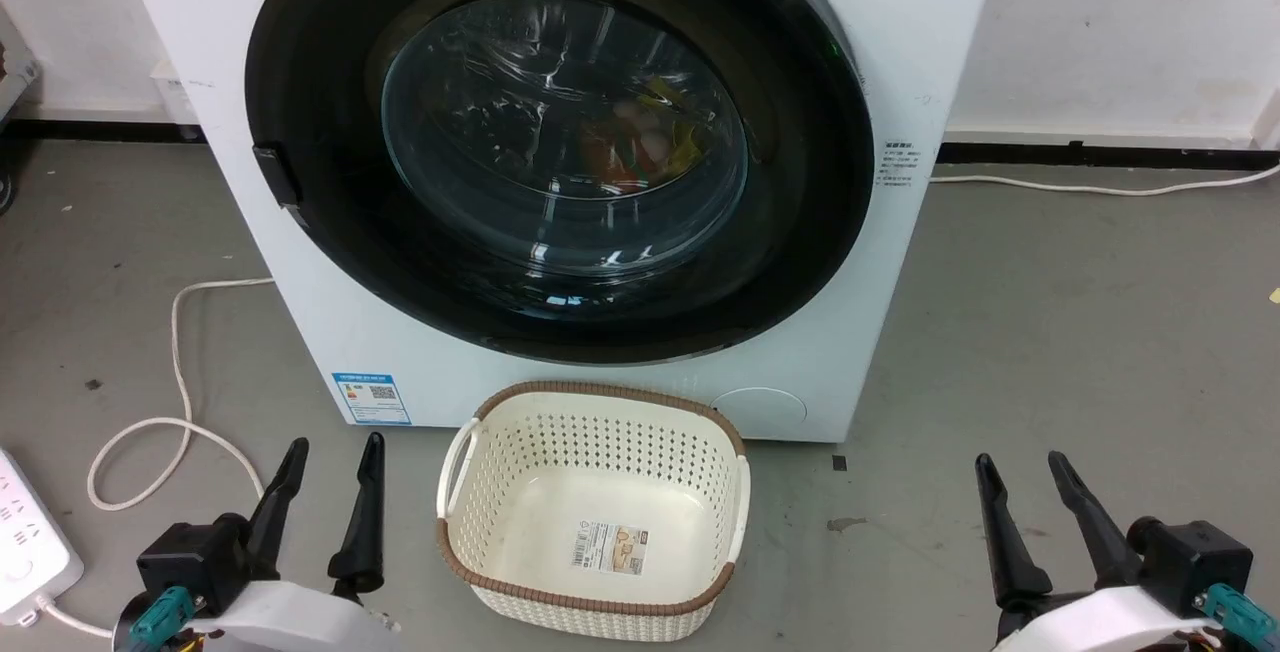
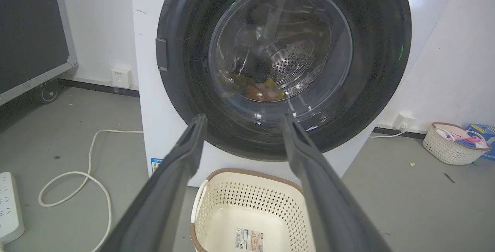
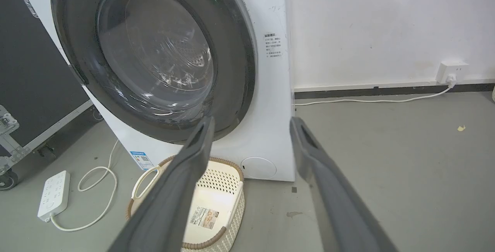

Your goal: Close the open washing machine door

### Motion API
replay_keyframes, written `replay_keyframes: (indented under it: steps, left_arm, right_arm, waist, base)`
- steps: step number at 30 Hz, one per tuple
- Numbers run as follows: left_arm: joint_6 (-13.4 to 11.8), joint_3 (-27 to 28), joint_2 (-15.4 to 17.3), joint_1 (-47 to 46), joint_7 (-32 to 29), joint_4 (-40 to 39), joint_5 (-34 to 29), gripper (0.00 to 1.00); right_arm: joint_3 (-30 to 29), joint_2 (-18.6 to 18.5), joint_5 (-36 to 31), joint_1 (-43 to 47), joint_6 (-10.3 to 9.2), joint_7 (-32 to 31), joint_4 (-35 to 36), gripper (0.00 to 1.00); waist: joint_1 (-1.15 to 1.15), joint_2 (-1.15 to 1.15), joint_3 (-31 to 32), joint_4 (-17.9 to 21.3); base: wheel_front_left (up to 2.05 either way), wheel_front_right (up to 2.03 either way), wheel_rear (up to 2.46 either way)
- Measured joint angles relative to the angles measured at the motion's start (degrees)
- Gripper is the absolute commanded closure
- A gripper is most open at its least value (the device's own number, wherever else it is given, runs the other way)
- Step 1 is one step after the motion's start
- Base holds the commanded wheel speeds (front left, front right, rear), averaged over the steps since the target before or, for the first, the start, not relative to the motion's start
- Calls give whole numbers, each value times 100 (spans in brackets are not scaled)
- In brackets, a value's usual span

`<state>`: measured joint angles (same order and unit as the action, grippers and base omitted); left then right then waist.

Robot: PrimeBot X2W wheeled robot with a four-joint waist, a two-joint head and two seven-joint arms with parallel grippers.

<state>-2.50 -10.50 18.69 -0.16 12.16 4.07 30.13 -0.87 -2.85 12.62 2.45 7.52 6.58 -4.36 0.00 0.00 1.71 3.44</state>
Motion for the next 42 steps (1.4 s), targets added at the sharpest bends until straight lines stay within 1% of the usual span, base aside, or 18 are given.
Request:
replay_keyframes:
  steps: [3, 11, 12, 20, 37, 42]
  left_arm:
    - [-37, -1, 2, -1, 0, -7, -15, 0]
    - [-38, -33, 41, -8, -1, 10, -21, 0]
    - [-38, -40, 44, -9, -1, 12, -22, 100]
    - [-36, -15, 19, -8, -9, 11, -40, 100]
    - [-24, 104, -185, -8, -180, -21, -442, 100]
    - [14, 159, -248, -8, -235, -41, -567, 100]
  right_arm:
    - [15, 0, 8, 0, 0, -3, 14, 0]
    - [38, 0, 11, 0, 0, -23, 16, 0]
    - [43, 0, 14, 0, 0, -23, 16, 100]
    - [42, 0, 7, -7, 0, -41, 14, 100]
    - [45, 0, -156, -12, 0, -100, 42, 100]
    - [46, 0, -205, -14, 0, -144, 53, 100]
  waist:
    - [0, 0, -6, 0]
    - [0, 0, -34, -4]
    - [0, 0, -37, -3]
    - [0, 0, -44, -12]
    - [0, 0, -61, -59]
    - [0, 0, -66, -72]
  base:
    - [0, 0, 0]
    - [0, 0, 0]
    - [0, 0, 0]
    - [0, 0, 0]
    - [0, 0, 0]
    - [0, 0, 0]
